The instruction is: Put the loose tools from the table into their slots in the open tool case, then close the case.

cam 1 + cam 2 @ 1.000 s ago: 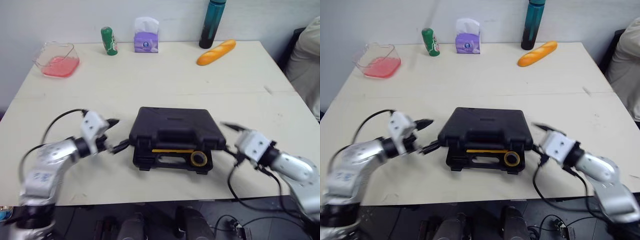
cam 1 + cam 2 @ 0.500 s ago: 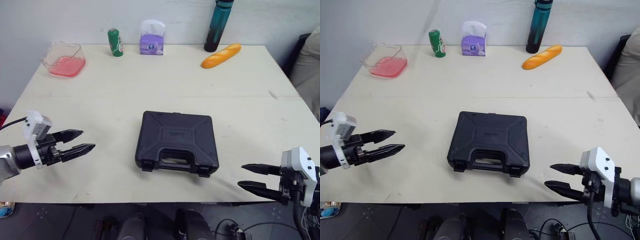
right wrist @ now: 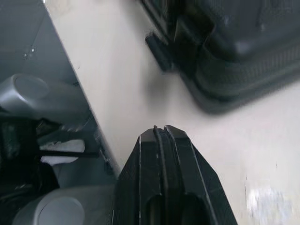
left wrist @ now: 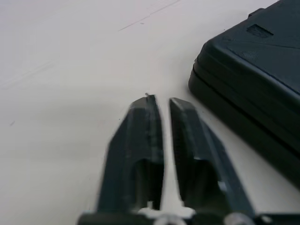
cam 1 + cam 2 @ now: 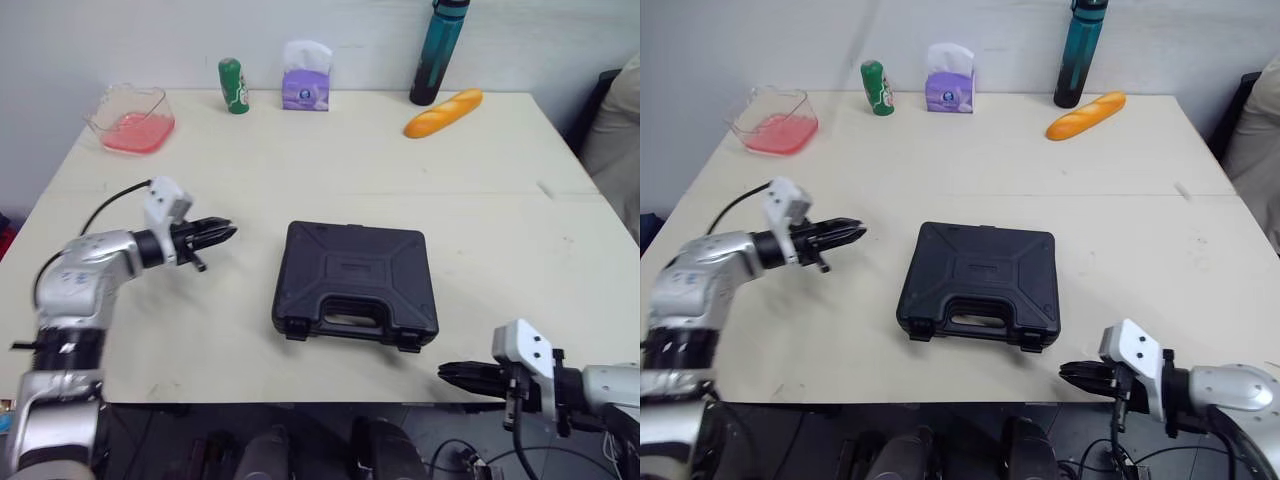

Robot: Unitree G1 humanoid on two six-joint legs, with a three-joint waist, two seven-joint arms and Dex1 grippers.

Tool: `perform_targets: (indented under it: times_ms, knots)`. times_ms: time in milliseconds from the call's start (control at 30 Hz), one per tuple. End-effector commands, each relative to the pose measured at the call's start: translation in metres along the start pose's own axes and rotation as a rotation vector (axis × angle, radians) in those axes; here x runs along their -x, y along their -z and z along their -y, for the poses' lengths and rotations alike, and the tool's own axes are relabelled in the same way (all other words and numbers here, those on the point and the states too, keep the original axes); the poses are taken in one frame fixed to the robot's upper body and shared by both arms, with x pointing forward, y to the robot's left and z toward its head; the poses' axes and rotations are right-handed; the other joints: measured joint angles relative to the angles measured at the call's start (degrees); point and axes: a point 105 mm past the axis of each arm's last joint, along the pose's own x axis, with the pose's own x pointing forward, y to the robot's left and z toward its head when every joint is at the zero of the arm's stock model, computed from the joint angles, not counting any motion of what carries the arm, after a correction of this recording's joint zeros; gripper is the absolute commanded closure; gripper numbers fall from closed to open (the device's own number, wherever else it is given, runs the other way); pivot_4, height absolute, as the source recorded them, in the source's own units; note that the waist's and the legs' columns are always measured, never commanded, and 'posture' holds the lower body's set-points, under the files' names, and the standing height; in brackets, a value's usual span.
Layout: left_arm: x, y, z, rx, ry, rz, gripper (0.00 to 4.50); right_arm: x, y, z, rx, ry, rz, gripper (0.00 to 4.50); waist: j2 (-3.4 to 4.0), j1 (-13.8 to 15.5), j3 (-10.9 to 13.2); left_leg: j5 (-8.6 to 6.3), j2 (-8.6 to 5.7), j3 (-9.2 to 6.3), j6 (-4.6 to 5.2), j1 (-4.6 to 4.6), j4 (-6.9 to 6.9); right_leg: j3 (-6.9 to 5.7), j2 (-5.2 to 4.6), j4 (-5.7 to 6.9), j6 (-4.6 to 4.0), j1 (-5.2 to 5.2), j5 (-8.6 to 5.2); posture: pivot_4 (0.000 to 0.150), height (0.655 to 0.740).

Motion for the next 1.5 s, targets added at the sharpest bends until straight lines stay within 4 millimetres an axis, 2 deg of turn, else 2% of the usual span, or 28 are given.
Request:
perform_targets:
  times_ms: [33, 267, 500, 633, 767, 833, 1067, 1200, 1333, 1433, 1500]
  knots:
    - [-0.026, -0.007, -0.011, -0.061, -0.029, -0.014, 4.48, -0.009, -0.001, 0.003, 0.017, -0.011, 0.007, 4.5, -0.12, -0.05, 0.04, 0.01, -0.04, 0.04, 0.02, 0.02, 0.0, -0.01, -0.01, -0.02, 0.03, 0.02, 0.02, 0.15, 0.74]
    - [-0.076, -0.012, 0.003, -0.119, 0.072, -0.03, 4.48, -0.023, 0.007, 0.007, 0.033, -0.031, -0.015, 4.5, -0.21, -0.01, 0.07, 0.08, -0.13, 0.02, 0.18, -0.07, 0.01, -0.1, -0.09, -0.14, 0.18, 0.01, 0.1, 0.15, 0.74]
    - [-0.096, -0.015, 0.016, -0.143, 0.128, -0.011, 4.48, -0.028, 0.005, 0.019, 0.057, -0.001, -0.01, 4.5, -0.27, -0.09, 0.1, 0.11, -0.13, -0.01, 0.23, -0.11, 0.02, -0.13, -0.11, -0.17, 0.24, 0.01, 0.13, 0.15, 0.74]
    - [-0.089, -0.011, 0.027, -0.186, 0.241, -0.003, 4.48, -0.024, 0.007, 0.029, 0.078, 0.036, -0.02, 4.5, -0.27, -0.11, 0.1, 0.11, -0.12, -0.04, 0.23, -0.15, 0.02, -0.19, -0.13, -0.19, 0.23, -0.01, 0.13, 0.15, 0.74]
    - [-0.064, 0.003, 0.038, -0.229, 0.397, -0.026, 4.48, -0.006, 0.012, 0.051, 0.116, 0.112, -0.057, 4.5, -0.26, -0.35, 0.1, 0.11, -0.13, -0.02, 0.24, -0.14, 0.03, -0.17, -0.14, -0.2, 0.25, 0.0, 0.14, 0.15, 0.74]
    - [-0.049, 0.008, 0.049, -0.234, 0.493, -0.03, 4.48, 0.002, 0.012, 0.061, 0.132, 0.151, -0.061, 4.5, -0.27, -0.33, 0.1, 0.11, -0.12, -0.03, 0.24, -0.14, 0.04, -0.17, -0.14, -0.2, 0.25, 0.01, 0.14, 0.15, 0.74]
    - [-0.01, 0.015, 0.082, -0.242, 0.615, -0.055, 4.48, 0.024, 0.013, 0.075, 0.14, 0.208, -0.091, 4.5, -0.25, -0.07, 0.1, 0.12, -0.08, -0.16, 0.23, -0.17, 0.1, -0.19, -0.17, -0.19, 0.24, 0.04, 0.13, 0.15, 0.74]
    - [0.003, 0.002, 0.089, -0.238, 0.602, -0.028, 4.48, 0.039, 0.016, 0.08, 0.128, 0.265, -0.109, 4.5, -0.25, 0.01, 0.1, 0.12, -0.11, -0.25, 0.25, -0.16, 0.11, -0.01, -0.26, -0.2, 0.24, 0.12, 0.13, 0.15, 0.74]
    - [0.009, -0.022, 0.095, -0.242, 0.626, 0.003, 4.48, 0.051, 0.018, 0.078, 0.098, 0.335, -0.111, 4.5, -0.25, -0.01, 0.1, 0.12, -0.1, -0.34, 0.24, -0.16, 0.09, 0.14, -0.25, -0.27, 0.23, 0.17, 0.13, 0.15, 0.74]
    - [-0.004, -0.057, 0.112, -0.217, 0.683, 0.097, 4.48, 0.057, 0.017, 0.069, 0.056, 0.379, -0.086, 4.5, -0.25, 0.3, 0.1, 0.13, -0.1, -0.41, 0.23, -0.22, 0.1, 0.1, -0.23, -0.28, 0.23, 0.19, 0.13, 0.15, 0.74]
    - [-0.023, -0.074, 0.127, -0.198, 0.714, 0.148, 4.48, 0.058, 0.017, 0.063, 0.029, 0.407, -0.072, 4.5, -0.24, 0.57, 0.1, 0.15, -0.15, -0.51, 0.26, -0.26, 0.16, 0.09, -0.23, -0.29, 0.26, 0.24, 0.14, 0.15, 0.74]
